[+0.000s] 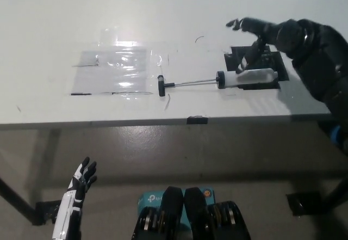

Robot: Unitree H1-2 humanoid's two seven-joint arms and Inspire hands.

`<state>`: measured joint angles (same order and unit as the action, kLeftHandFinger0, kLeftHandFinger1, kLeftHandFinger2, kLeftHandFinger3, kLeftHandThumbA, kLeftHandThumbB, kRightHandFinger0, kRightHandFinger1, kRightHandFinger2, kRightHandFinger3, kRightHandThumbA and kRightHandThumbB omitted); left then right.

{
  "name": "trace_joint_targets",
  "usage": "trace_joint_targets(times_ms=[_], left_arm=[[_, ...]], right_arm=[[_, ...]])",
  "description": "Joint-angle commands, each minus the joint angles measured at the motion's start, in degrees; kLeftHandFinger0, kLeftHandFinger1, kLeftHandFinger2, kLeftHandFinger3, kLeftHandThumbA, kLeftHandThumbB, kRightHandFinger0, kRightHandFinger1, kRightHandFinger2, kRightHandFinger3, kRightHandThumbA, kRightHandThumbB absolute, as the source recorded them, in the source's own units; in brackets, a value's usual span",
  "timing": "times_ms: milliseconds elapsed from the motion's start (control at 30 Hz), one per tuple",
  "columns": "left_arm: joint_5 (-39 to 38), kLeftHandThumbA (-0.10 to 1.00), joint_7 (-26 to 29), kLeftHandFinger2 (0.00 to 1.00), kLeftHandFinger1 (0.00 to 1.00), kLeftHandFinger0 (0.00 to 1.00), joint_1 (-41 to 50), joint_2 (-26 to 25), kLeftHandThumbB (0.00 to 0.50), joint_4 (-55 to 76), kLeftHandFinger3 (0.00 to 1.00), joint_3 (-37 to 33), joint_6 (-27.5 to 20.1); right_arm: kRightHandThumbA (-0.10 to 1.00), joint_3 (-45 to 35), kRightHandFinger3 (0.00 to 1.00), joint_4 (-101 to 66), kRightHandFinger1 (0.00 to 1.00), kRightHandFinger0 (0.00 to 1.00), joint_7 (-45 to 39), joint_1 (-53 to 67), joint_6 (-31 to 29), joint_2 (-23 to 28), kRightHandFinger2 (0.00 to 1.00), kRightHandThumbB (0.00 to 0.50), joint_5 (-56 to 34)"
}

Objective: The robot uses right hand to pick up a small white air pumper and uses its left hand to compress it, and then puts it on the desk

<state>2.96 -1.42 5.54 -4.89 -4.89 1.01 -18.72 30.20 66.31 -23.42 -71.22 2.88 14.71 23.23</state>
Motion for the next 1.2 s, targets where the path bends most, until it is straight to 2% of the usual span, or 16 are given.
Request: trace_joint_targets(times_ms=[0,200,267,400,533,767,833,933,967,1000,1033,1067,1100,1133,1167], left_arm=[[-0.3,1.00,-0.6,1.00,1.00,1.00,1.2,-0.7,0.076,1.9,1.00,-0.2,-0.9],[-0.2,1.00,-0.3,1.00,1.00,1.00,1.7,-0.9,0.066,1.0,1.00,-0.1,-2.4],[0.0,1.00,-0.3,1.00,1.00,1.00,1.9,-1.0,0.058,1.1,1.00,-0.1,-2.3],[0.1,1.00,-0.2,1.00,1.00,1.00,2.0,-1.1,0.037,1.0,1.00,0.0,-3.1],[-0.3,1.00,-0.2,1.00,1.00,1.00,2.0,-1.2,0.039,0.8,1.00,0.1,-3.3],[-0.2,1.00,-0.2,1.00,1.00,1.00,2.1,-1.2,0.037,1.0,1.00,0.1,-3.4],[0.1,1.00,0.0,1.00,1.00,1.00,2.0,-1.3,0.029,0.8,1.00,0.0,-3.9],[0.4,1.00,0.1,1.00,1.00,1.00,1.9,-1.3,0.029,0.5,1.00,0.0,-4.3],[0.3,1.00,0.1,1.00,1.00,1.00,1.9,-1.3,0.030,0.5,1.00,0.1,-4.1],[0.2,1.00,0.2,1.00,1.00,1.00,1.9,-1.3,0.032,0.4,1.00,0.2,-4.3],[0.3,1.00,0.3,1.00,1.00,1.00,1.8,-1.3,0.032,0.3,1.00,0.2,-4.4],[0.3,1.00,0.1,1.00,1.00,1.00,1.7,-1.4,0.033,0.3,1.00,0.2,-4.2],[0.2,1.00,0.1,1.00,1.00,1.00,1.7,-1.4,0.034,0.4,1.00,0.2,-4.1],[-0.4,1.00,-0.1,1.00,1.00,1.00,1.8,-1.4,0.030,0.7,1.00,0.3,-3.8],[-0.5,1.00,-0.2,1.00,1.00,1.00,1.8,-1.4,0.029,0.7,1.00,0.3,-3.7]], right_arm=[[1.00,0.6,1.00,1.4,1.00,1.00,0.0,-2.1,-2.2,-0.5,1.00,0.500,1.9],[1.00,2.7,1.00,5.1,1.00,1.00,0.6,-1.9,-2.3,-2.2,1.00,0.500,4.2],[1.00,3.0,1.00,6.2,1.00,1.00,1.0,-1.6,-3.7,-2.5,1.00,0.474,4.5],[1.00,3.2,1.00,7.7,1.00,1.00,1.3,-1.6,-3.7,-2.8,1.00,0.467,4.8],[1.00,3.1,1.00,8.9,1.00,1.00,1.6,-1.5,-2.7,-2.8,1.00,0.484,5.4],[1.00,2.5,1.00,8.8,1.00,1.00,0.8,-1.4,-4.3,-1.7,1.00,0.459,5.2],[1.00,2.1,1.00,9.1,1.00,1.00,1.0,-1.5,-3.0,-1.8,1.00,0.474,5.0],[1.00,1.3,1.00,9.6,1.00,1.00,-0.1,-1.5,-4.3,-1.9,1.00,0.426,4.2],[0.98,0.9,1.00,10.1,1.00,1.00,-0.8,-1.5,-4.3,-2.0,1.00,0.434,3.8],[0.86,0.0,1.00,10.6,1.00,1.00,-0.9,-1.4,-3.8,-2.2,1.00,0.435,2.9],[0.60,0.0,0.74,10.9,0.67,0.65,0.6,-1.1,-3.4,-2.5,0.74,0.351,3.4],[0.46,0.6,0.62,10.9,0.75,0.62,2.2,-0.8,-3.4,-2.7,0.83,0.284,4.4],[0.33,1.6,0.61,10.8,0.80,0.68,4.3,-0.5,-3.4,-2.9,0.82,0.288,5.9],[-0.08,4.4,0.39,9.6,0.49,0.34,10.3,0.7,-5.5,-2.9,0.53,0.259,9.4],[-0.10,5.5,0.52,9.5,0.30,0.02,11.9,1.0,-5.6,-3.0,0.56,0.212,10.5]])
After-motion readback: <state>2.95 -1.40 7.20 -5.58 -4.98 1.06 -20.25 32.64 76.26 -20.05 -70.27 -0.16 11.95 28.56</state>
